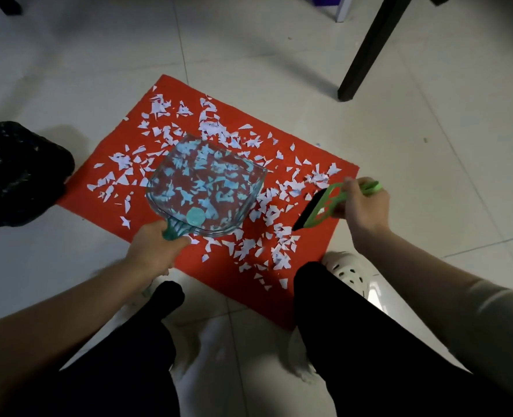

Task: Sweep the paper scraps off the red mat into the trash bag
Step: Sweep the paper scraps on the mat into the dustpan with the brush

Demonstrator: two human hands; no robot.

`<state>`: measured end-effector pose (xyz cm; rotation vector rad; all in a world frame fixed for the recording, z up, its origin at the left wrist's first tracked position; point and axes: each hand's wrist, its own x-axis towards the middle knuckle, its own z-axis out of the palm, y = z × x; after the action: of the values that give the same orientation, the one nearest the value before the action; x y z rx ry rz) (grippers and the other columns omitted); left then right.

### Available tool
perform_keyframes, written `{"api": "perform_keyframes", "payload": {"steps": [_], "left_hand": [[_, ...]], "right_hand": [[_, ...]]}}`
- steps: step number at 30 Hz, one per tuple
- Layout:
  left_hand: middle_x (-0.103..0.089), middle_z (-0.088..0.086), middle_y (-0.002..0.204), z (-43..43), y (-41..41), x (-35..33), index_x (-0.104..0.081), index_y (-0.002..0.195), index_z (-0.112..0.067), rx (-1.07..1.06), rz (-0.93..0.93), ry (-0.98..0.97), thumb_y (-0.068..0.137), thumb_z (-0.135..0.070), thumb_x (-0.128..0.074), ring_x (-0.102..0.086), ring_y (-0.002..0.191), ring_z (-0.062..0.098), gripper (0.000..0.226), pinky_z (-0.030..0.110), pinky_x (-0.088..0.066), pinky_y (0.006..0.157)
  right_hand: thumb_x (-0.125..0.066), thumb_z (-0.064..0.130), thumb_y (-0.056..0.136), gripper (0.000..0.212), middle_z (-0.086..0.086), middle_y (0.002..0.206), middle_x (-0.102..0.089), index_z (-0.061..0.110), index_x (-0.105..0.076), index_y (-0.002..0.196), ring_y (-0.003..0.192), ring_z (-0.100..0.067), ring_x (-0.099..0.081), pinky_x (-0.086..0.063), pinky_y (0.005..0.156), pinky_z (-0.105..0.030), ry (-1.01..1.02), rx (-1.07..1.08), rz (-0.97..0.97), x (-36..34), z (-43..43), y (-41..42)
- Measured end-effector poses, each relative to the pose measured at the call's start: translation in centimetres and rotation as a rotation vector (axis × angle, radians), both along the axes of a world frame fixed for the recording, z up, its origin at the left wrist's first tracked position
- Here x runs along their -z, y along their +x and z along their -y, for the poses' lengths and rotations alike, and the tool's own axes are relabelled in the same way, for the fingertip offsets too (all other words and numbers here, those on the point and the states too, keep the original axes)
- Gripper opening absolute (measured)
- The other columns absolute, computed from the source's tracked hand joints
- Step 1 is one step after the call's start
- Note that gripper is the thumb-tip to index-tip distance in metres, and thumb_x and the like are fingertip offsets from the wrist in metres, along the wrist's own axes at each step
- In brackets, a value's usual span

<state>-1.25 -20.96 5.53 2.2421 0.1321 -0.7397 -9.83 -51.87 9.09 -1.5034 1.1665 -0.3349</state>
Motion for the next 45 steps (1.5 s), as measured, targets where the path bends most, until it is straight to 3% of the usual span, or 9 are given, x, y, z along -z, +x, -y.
{"api": "perform_keyframes", "payload": {"steps": [5,10,13,22,27,32,37,40,45], "left_hand": [[-0.061,0.011,0.066,1.0,-0.2,1.2,-0.059,0.085,-0.008,0.013,0.032,0.001,0.085,-0.019,-0.067,-0.055,0.05,0.02,0.014,0.027,-0.044,0.045],[-0.061,0.01,0.069,1.9,-0.7,2.5,-0.058,0.085,-0.012,0.01,0.064,-0.002,0.087,-0.021,-0.065,-0.055,0.051,0.02,0.012,0.026,-0.044,0.043],[-0.06,0.01,0.067,2.2,-1.2,3.6,-0.057,0.083,-0.011,0.007,0.09,-0.01,0.087,-0.02,-0.064,-0.054,0.05,0.019,0.012,0.027,-0.046,0.043],[-0.06,0.012,0.064,2.5,-1.9,6.8,-0.059,0.09,-0.007,-0.025,0.112,-0.05,0.088,-0.019,-0.066,-0.055,0.046,0.02,0.015,0.029,-0.046,0.042],[-0.058,0.009,0.063,2.3,-2.2,7.6,-0.057,0.087,-0.01,-0.025,0.106,-0.07,0.089,-0.02,-0.064,-0.054,0.047,0.018,0.013,0.028,-0.047,0.043],[-0.058,0.008,0.064,1.9,-2.6,7.9,-0.057,0.086,-0.013,-0.043,0.115,-0.071,0.089,-0.02,-0.064,-0.054,0.048,0.018,0.011,0.028,-0.046,0.044],[-0.058,0.008,0.063,1.4,-2.7,7.6,-0.054,0.08,-0.018,-0.046,0.134,-0.066,0.09,-0.021,-0.064,-0.055,0.049,0.019,0.014,0.03,-0.047,0.048],[-0.057,0.009,0.06,1.4,-2.7,7.7,-0.055,0.08,-0.014,-0.065,0.138,-0.071,0.09,-0.021,-0.063,-0.053,0.046,0.018,0.015,0.029,-0.046,0.046],[-0.056,0.007,0.061,1.5,-2.9,7.9,-0.055,0.081,-0.017,-0.065,0.117,-0.076,0.09,-0.022,-0.063,-0.053,0.047,0.017,0.013,0.028,-0.044,0.046]], "right_hand": [[-0.053,0.026,0.095,0.019,-0.015,0.092,-0.071,0.014,-0.066,0.088,0.083,-0.034,-0.07,-0.061,0.072,-0.048,-0.017,-0.09,-0.198,4.7,0.1,-2.9],[-0.059,0.03,0.094,0.017,-0.003,0.107,-0.066,0.013,-0.063,0.095,0.089,-0.019,-0.065,-0.057,0.074,-0.031,-0.082,-0.39,-0.329,6.6,-1.2,-4.8],[-0.067,0.03,0.088,0.017,-0.002,0.105,-0.065,0.015,-0.061,0.085,0.098,-0.021,-0.059,-0.05,0.084,-0.033,-0.167,-0.6,-0.408,7.5,-1.7,-5.3],[-0.063,0.029,0.091,0.015,0.003,0.099,-0.062,0.017,-0.059,0.084,0.093,-0.016,-0.057,-0.041,0.076,-0.023,-0.262,-0.871,-0.475,10.6,-3.1,-6.0],[-0.064,0.029,0.091,0.017,0.012,0.089,-0.065,0.014,-0.07,0.091,0.08,-0.005,-0.062,-0.039,0.064,-0.01,-0.249,-0.817,-0.441,12.6,-3.5,-5.6],[-0.066,0.027,0.088,0.026,-0.007,0.068,-0.07,0.006,-0.071,0.074,0.061,-0.024,-0.068,-0.057,0.06,-0.04,-0.252,-0.773,-0.364,13.5,-4.0,-3.3],[-0.062,0.016,0.089,0.022,-0.006,0.066,-0.07,0.011,-0.073,0.071,0.061,-0.032,-0.066,-0.054,0.058,-0.043,-0.299,-0.691,-0.178,12.0,-4.1,-2.4],[-0.058,0.02,0.088,0.029,-0.016,0.064,-0.066,0.003,-0.068,0.067,0.063,-0.038,-0.062,-0.054,0.059,-0.049,-0.301,-0.63,-0.214,11.8,-3.3,-3.2],[-0.056,0.018,0.092,0.025,-0.012,0.068,-0.066,0.005,-0.066,0.072,0.064,-0.028,-0.062,-0.052,0.063,-0.036,-0.401,-0.713,-0.331,12.6,-2.7,-3.8]]}}
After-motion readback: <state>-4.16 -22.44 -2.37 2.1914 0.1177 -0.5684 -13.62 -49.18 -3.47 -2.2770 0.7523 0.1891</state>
